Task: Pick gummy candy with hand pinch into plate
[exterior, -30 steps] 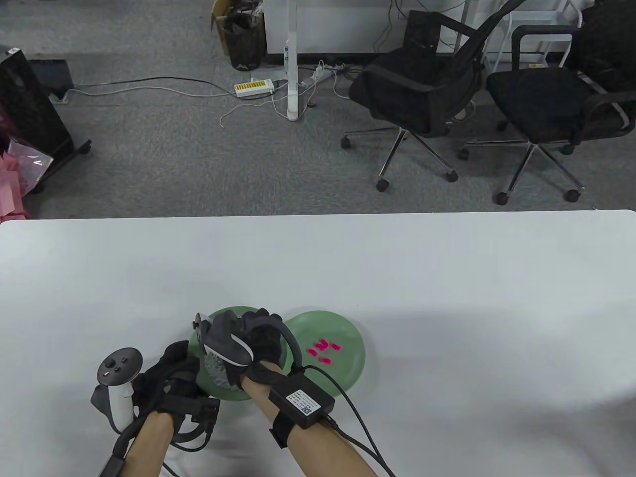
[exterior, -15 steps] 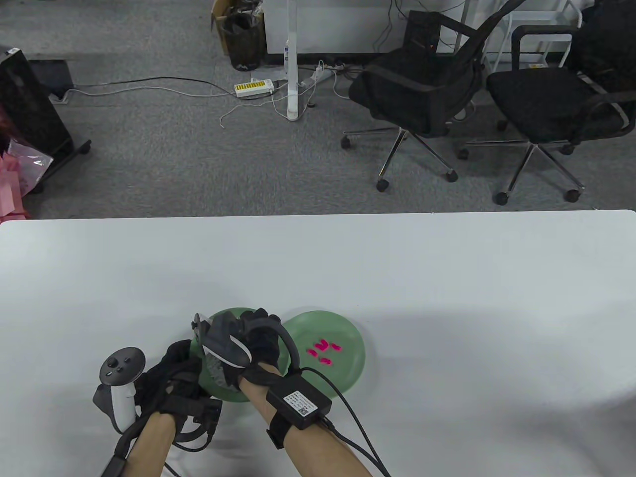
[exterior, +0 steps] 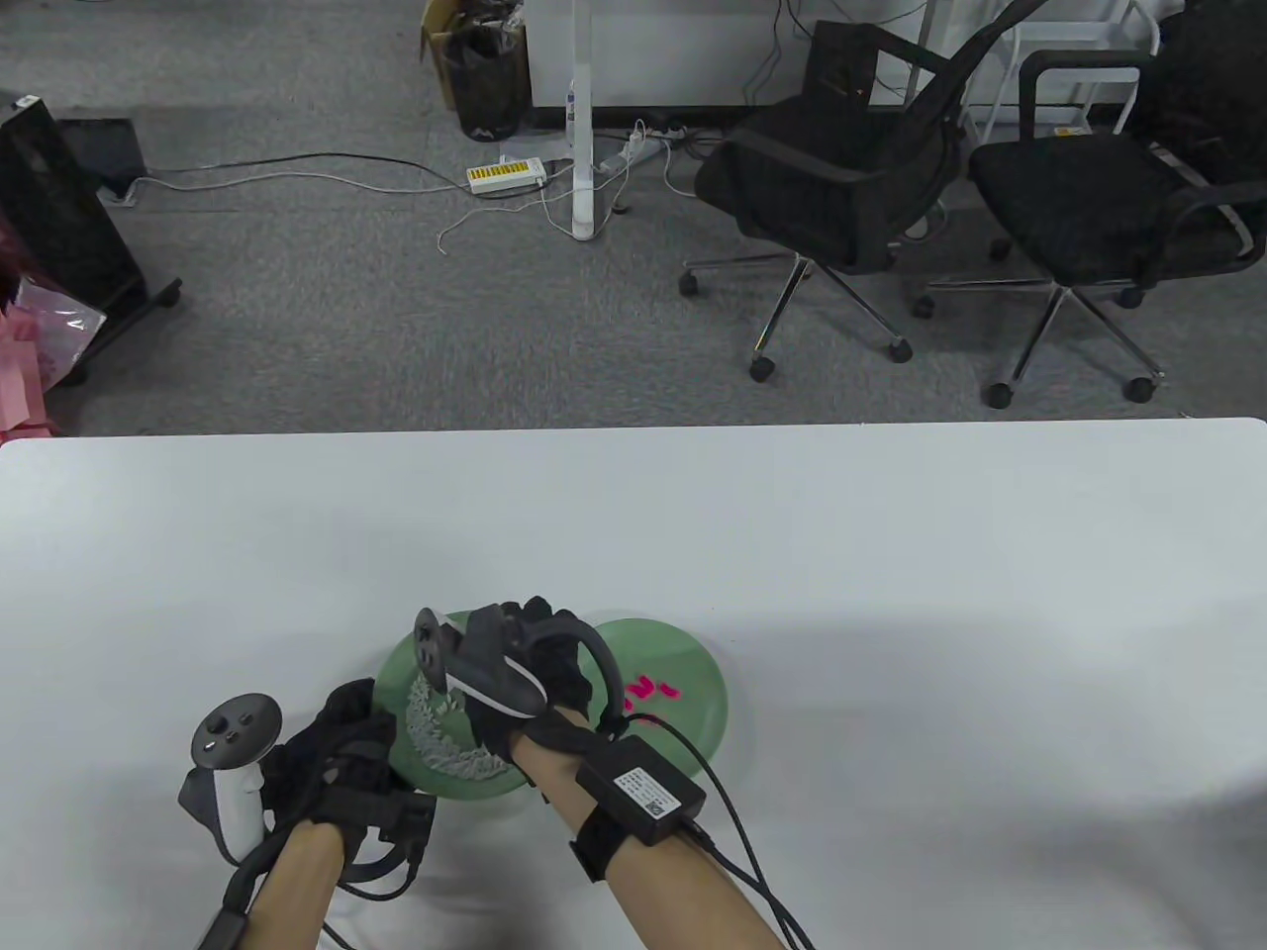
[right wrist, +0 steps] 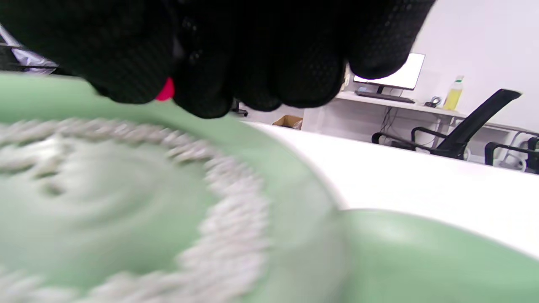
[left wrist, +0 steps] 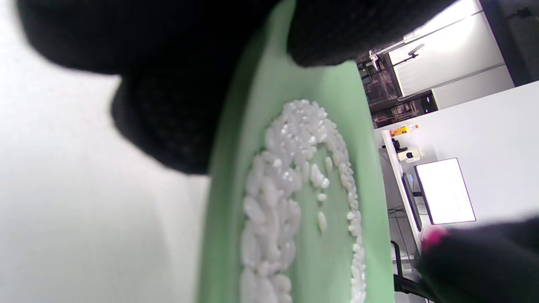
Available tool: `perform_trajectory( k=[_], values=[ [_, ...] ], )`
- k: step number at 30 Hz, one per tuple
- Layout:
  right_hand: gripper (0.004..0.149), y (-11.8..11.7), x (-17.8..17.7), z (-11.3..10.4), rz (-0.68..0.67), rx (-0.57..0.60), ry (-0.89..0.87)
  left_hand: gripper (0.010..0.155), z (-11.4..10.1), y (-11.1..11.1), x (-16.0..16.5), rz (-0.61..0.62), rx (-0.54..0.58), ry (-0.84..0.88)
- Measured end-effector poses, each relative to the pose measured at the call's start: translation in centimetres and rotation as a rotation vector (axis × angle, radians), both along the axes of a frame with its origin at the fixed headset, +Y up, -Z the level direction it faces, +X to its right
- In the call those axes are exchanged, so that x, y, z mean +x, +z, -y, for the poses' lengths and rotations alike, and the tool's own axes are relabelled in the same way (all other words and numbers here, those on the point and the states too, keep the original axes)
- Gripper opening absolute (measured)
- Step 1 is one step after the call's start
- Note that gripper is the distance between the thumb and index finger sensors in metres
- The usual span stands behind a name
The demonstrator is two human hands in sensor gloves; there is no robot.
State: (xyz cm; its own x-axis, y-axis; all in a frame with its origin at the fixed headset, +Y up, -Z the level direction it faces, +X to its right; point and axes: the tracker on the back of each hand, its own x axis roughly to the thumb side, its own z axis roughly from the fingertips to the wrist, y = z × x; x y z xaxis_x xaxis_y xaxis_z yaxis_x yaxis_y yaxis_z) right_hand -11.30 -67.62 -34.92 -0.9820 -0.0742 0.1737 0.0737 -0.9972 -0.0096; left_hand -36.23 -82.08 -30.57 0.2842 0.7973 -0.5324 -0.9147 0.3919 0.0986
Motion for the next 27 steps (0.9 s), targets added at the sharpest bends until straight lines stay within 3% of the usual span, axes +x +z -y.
perform_trajectory(
  k=[5,11,16,27],
  values=[
    [0.041,-2.0,5.6,0.3,0.087,-0.035,-0.003,0.056,0.1,0.1,-0.5,-0.023,-0.007,-0.008],
    [0.04,-2.8,10.0,3.7,0.155,-0.107,0.117,0.056,0.2,0.0,-0.7,-0.017,-0.004,-0.024],
    [0.04,-2.9,11.0,4.9,0.173,-0.113,0.24,0.056,0.3,-0.1,-0.8,-0.018,-0.009,-0.024],
    [0.04,-2.7,11.2,5.5,0.153,-0.098,0.279,0.056,0.2,0.0,-0.8,-0.017,-0.022,-0.004]
  ],
)
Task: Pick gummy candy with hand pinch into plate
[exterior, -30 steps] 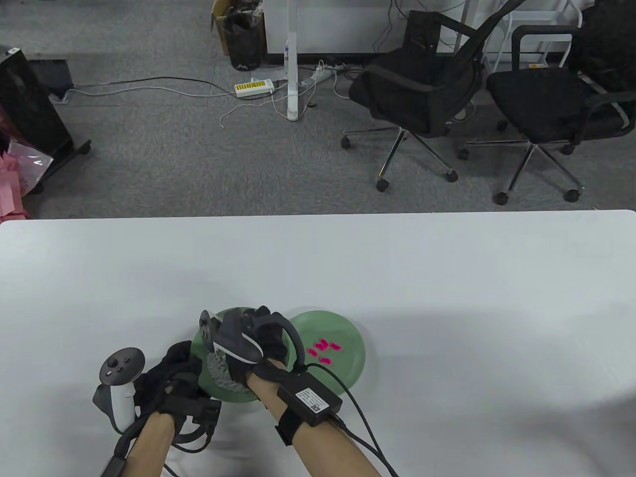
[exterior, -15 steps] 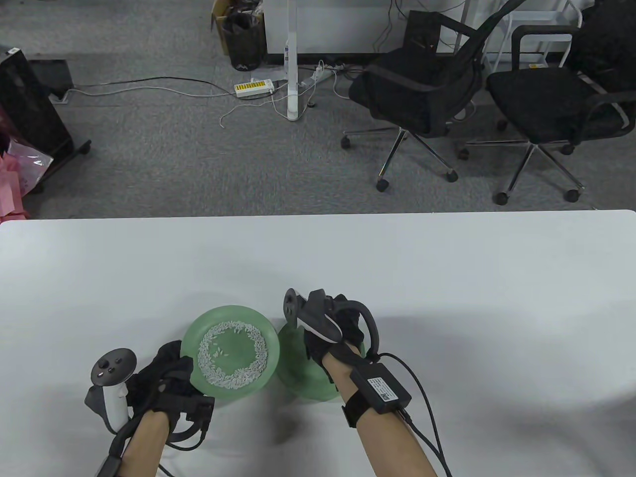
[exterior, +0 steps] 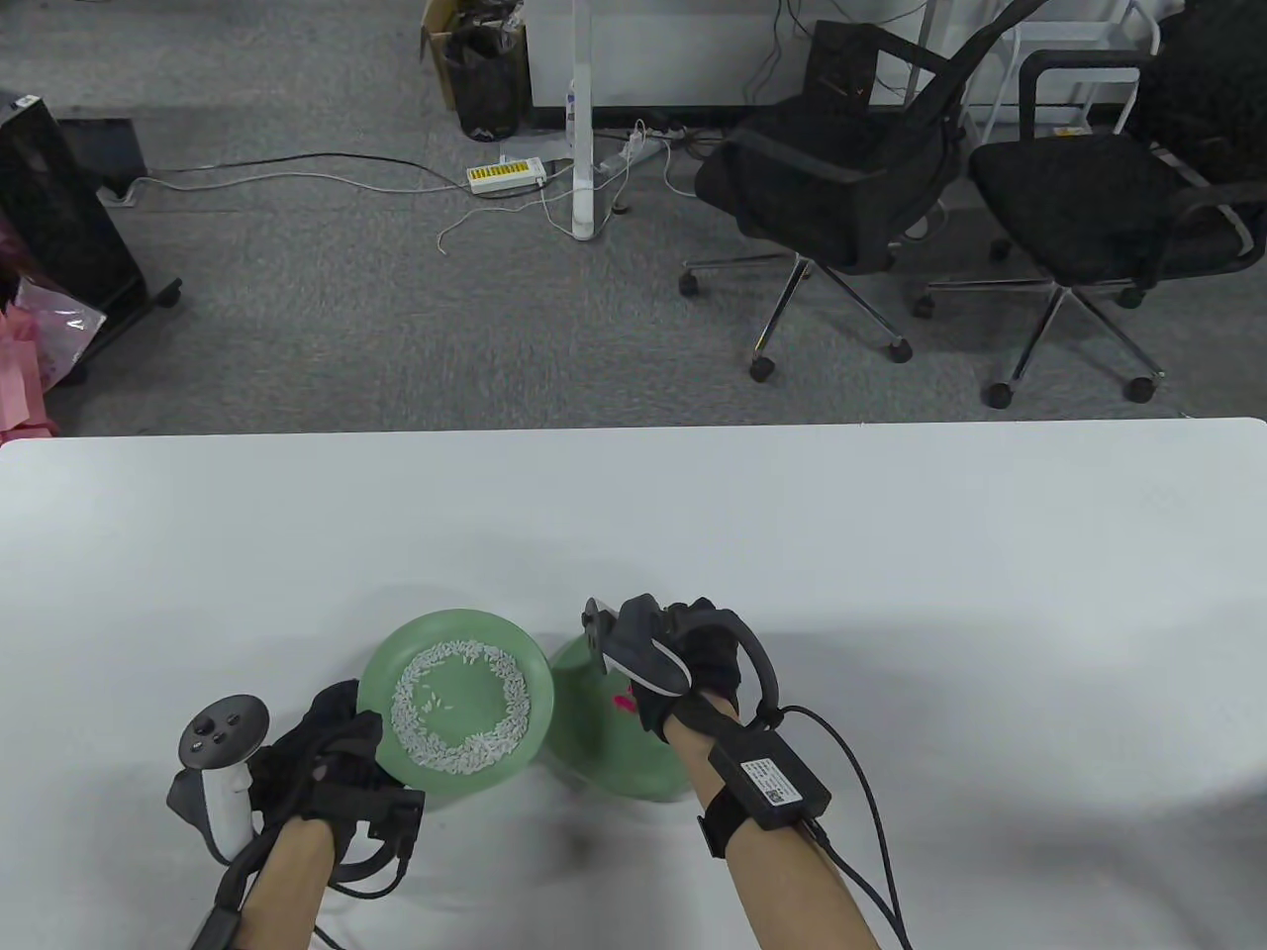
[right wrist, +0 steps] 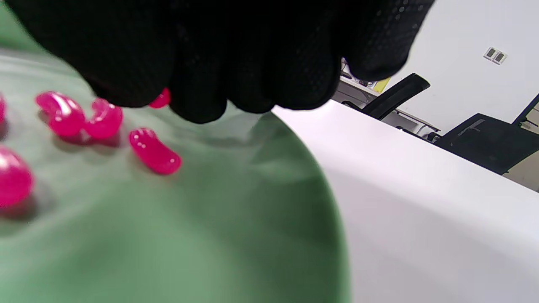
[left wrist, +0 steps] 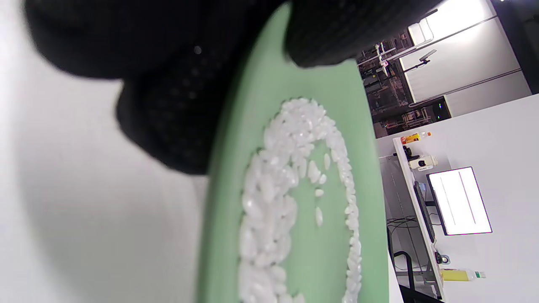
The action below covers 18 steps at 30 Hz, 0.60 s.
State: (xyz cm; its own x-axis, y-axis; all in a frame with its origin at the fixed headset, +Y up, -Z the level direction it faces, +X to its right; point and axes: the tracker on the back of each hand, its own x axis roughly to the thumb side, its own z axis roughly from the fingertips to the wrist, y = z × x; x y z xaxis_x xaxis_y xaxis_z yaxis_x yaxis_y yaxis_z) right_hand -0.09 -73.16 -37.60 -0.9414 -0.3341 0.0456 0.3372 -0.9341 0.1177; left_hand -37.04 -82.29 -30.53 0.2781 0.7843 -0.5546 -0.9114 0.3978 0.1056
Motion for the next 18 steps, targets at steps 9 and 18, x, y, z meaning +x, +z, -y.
perform_trajectory(
  k=[9,18],
  values=[
    [0.043,0.5,1.0,-0.7,0.0,0.045,-0.043,0.056,0.2,-0.1,-0.3,-0.015,-0.007,0.004],
    [0.055,1.9,4.9,-3.2,0.042,0.191,-0.203,0.058,1.8,-0.4,-1.9,-0.082,-0.034,0.01]
  ],
)
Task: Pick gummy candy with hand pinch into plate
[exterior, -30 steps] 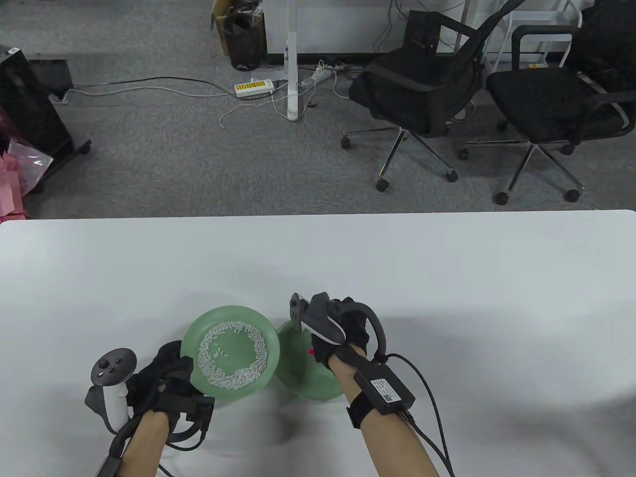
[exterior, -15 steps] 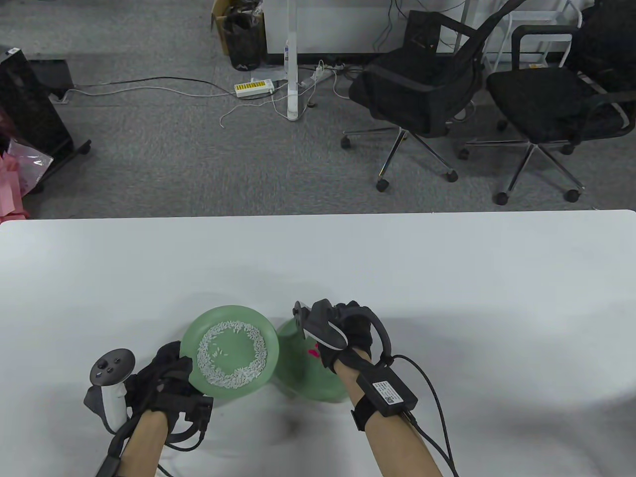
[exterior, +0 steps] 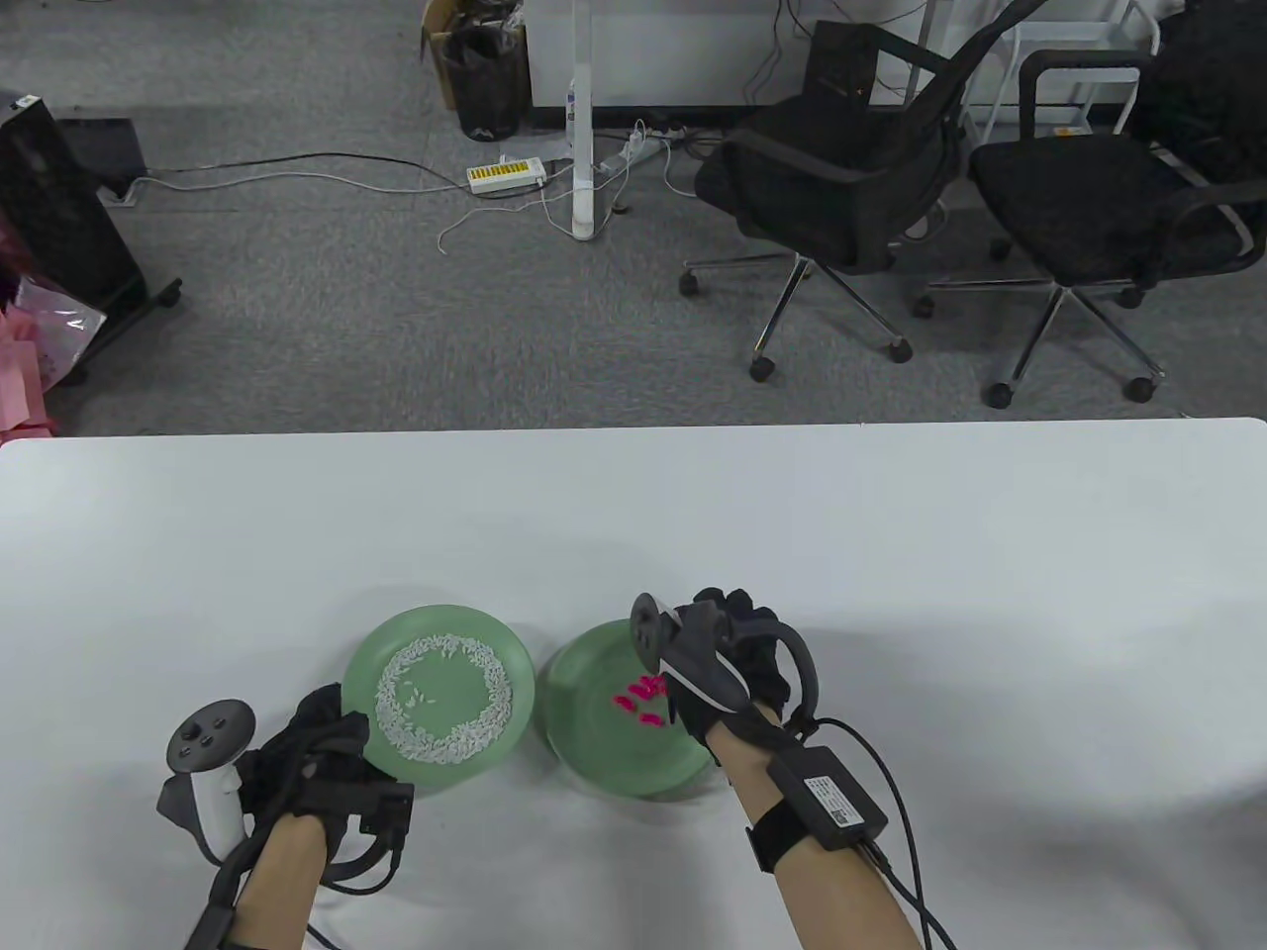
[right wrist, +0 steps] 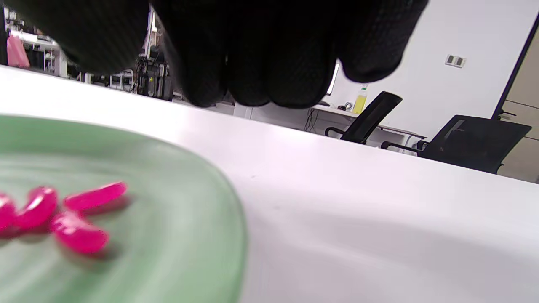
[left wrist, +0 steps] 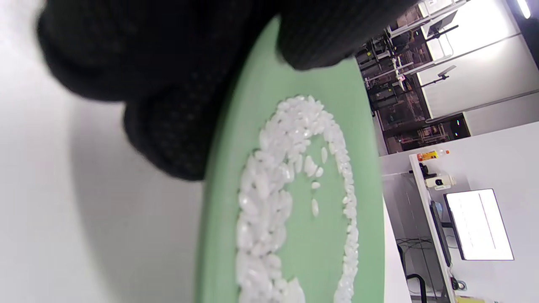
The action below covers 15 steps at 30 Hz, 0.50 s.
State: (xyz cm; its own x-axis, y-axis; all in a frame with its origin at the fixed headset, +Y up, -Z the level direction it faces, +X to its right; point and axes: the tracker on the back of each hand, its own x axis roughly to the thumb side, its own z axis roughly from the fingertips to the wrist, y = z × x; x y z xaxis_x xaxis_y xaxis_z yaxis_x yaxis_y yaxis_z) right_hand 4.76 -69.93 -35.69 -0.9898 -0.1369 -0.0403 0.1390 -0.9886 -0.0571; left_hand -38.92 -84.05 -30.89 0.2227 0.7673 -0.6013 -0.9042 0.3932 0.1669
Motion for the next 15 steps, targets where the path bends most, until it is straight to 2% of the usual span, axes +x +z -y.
perform_trajectory(
  k=[6,15],
  values=[
    [0.063,1.2,3.4,-0.8,0.04,0.049,-0.087,0.059,1.1,-0.1,-0.9,-0.036,-0.023,-0.007],
    [0.068,3.2,7.8,-0.3,0.082,0.063,-0.138,0.06,1.5,-0.2,-1.3,-0.089,-0.046,-0.07]
  ],
)
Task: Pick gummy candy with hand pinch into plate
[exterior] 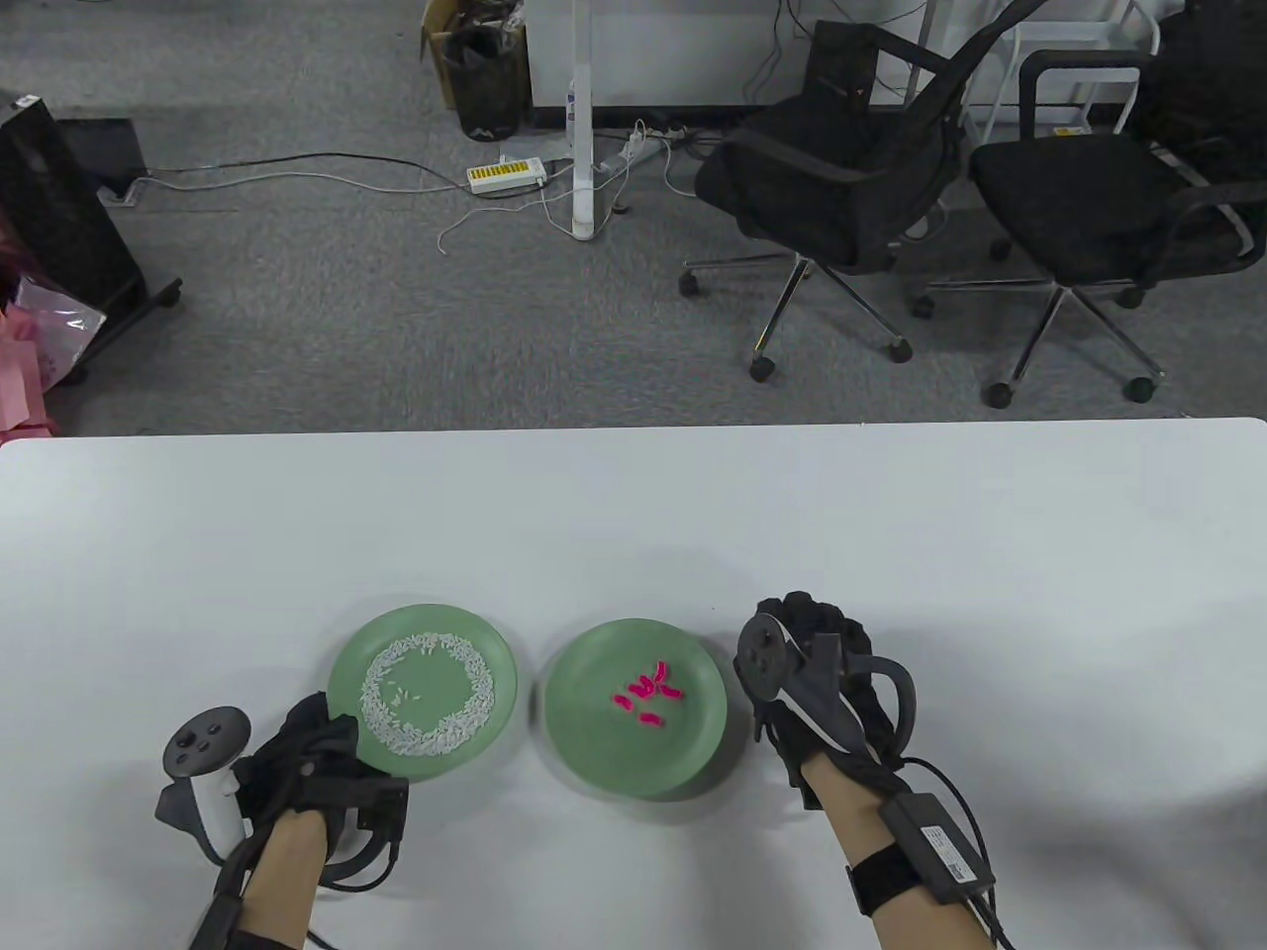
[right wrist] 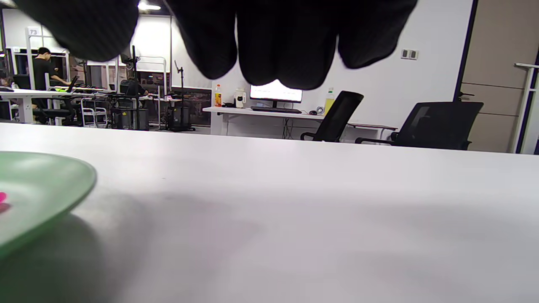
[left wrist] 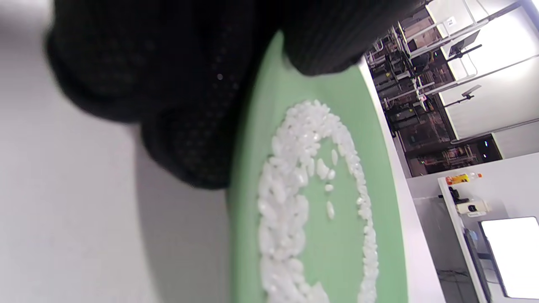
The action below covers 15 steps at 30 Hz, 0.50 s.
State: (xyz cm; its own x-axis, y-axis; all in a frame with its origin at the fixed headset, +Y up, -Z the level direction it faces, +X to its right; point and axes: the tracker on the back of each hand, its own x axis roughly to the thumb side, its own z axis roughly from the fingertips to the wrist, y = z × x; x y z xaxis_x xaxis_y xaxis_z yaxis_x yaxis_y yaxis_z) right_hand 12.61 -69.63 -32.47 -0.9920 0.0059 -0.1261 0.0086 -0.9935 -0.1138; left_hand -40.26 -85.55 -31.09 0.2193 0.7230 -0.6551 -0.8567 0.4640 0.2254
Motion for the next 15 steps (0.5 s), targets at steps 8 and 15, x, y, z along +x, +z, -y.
perform_trajectory(
  k=[8,15],
  values=[
    [0.074,0.9,2.8,1.2,0.007,0.008,-0.095,0.065,-1.3,-0.3,0.6,0.038,-0.032,-0.288],
    [0.078,1.3,3.3,2.5,-0.039,0.028,-0.148,0.072,-3.2,-0.7,1.8,0.154,-0.062,-0.613]
  ],
)
